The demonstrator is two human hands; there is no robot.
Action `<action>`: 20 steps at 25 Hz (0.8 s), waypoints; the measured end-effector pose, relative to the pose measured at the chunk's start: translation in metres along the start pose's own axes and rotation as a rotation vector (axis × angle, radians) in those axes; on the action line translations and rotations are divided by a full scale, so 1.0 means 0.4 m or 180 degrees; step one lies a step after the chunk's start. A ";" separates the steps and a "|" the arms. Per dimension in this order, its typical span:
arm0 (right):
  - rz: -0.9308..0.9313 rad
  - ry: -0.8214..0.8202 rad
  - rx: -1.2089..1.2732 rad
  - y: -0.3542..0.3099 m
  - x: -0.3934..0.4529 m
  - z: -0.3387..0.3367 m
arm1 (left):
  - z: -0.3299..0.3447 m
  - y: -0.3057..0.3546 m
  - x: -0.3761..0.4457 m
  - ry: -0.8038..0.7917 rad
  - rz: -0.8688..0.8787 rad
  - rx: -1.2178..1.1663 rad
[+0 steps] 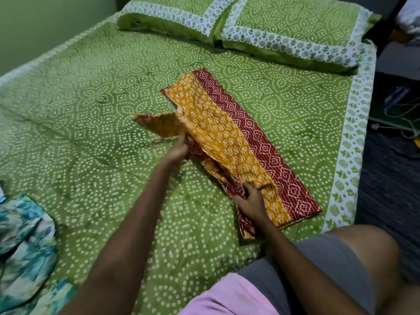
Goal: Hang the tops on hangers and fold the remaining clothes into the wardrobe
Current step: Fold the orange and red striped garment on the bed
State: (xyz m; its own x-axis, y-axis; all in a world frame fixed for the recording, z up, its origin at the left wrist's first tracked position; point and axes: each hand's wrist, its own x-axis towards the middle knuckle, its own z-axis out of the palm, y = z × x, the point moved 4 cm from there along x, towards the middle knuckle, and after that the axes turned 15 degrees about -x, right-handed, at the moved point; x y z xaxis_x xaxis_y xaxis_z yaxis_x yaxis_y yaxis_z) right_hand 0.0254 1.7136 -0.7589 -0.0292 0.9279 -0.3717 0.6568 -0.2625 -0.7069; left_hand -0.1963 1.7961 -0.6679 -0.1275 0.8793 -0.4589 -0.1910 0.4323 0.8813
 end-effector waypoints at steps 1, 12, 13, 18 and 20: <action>0.0033 0.0061 0.0005 -0.002 0.003 -0.001 | 0.011 -0.068 -0.010 0.0108 -0.0063 0.0617; 0.0871 0.0427 0.0275 -0.018 0.045 -0.011 | 0.149 -0.235 -0.069 0.0821 -0.0232 -0.0754; 0.0910 0.0465 0.0333 -0.018 0.045 -0.010 | 0.143 -0.240 -0.072 0.0853 -0.0185 -0.0656; 0.0947 0.0688 0.0142 -0.026 0.035 -0.013 | 0.167 -0.254 -0.088 0.0425 -0.1078 -0.1828; 0.0902 0.0713 0.0166 -0.022 0.035 -0.011 | 0.169 -0.237 -0.107 0.0291 -0.1371 -0.2458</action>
State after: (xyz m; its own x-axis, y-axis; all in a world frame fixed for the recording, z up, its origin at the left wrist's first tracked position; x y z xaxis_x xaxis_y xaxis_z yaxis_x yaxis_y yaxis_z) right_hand 0.0226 1.7302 -0.7552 0.3181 0.8498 -0.4204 0.5757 -0.5254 -0.6265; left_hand -0.1069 1.7311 -0.7242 0.0360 0.6377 -0.7694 -0.8392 0.4374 0.3232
